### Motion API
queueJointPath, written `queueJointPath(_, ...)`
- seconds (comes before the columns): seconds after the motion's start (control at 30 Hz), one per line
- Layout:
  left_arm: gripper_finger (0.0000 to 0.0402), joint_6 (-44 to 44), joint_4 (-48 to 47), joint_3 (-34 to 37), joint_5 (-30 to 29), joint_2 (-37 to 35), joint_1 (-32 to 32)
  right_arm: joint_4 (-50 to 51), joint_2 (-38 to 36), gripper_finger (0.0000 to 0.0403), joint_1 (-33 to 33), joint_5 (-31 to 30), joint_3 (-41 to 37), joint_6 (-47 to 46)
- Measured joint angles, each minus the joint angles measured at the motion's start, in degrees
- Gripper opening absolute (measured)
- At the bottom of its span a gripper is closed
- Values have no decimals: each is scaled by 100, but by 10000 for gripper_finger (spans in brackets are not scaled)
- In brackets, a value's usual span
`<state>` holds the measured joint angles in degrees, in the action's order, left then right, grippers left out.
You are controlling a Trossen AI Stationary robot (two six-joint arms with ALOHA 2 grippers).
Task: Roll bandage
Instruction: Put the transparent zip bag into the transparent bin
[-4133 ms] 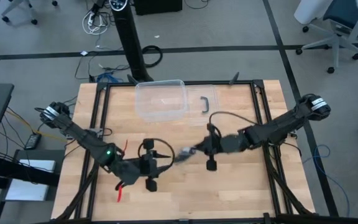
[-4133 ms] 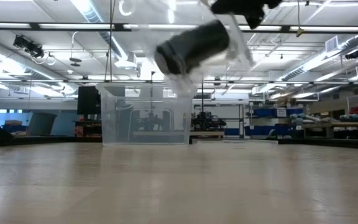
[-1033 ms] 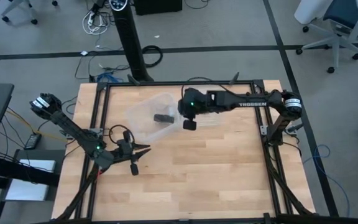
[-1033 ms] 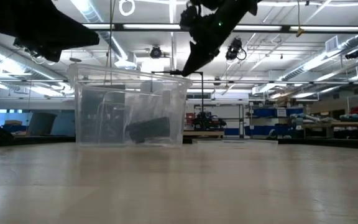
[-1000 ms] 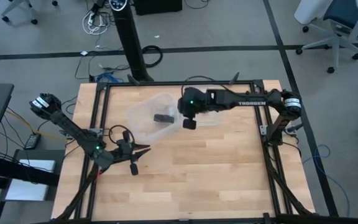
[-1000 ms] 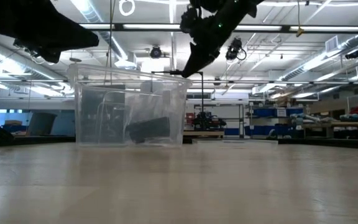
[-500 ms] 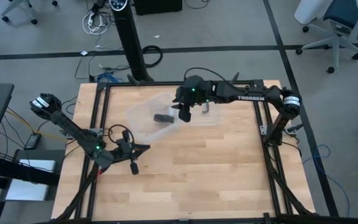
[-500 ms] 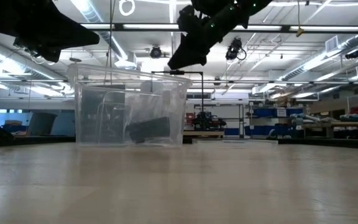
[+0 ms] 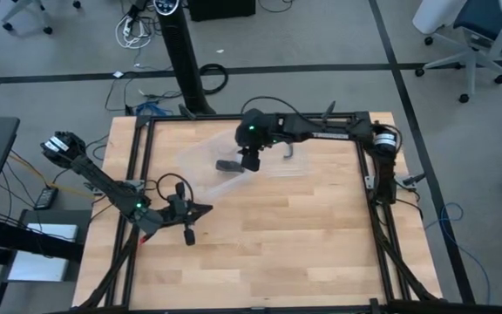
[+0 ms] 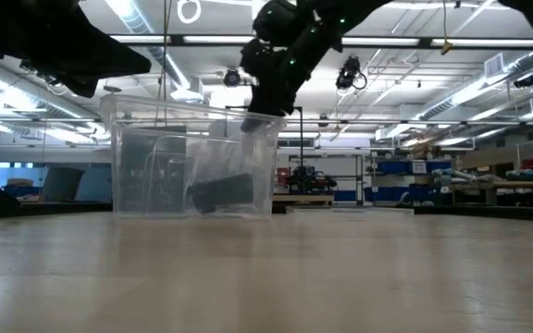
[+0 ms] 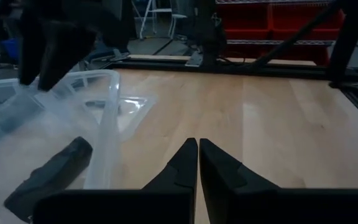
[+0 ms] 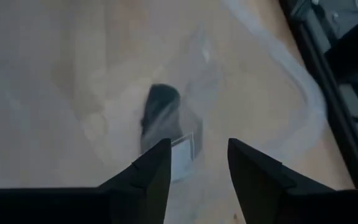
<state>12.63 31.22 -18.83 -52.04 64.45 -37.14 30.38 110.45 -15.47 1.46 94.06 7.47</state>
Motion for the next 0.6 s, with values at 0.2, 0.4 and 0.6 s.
queueJointPath(0.2,19,8,-28,-2,90,-2,2,426,542,141,16,-157,683,191)
queueJointPath(0.4,19,117,-102,-2,278,-1,-5,800,730,59,113,340,890,593)
queueJointPath(0.6,19,117,-65,-2,285,-2,-10,999,707,4,264,1139,886,846)
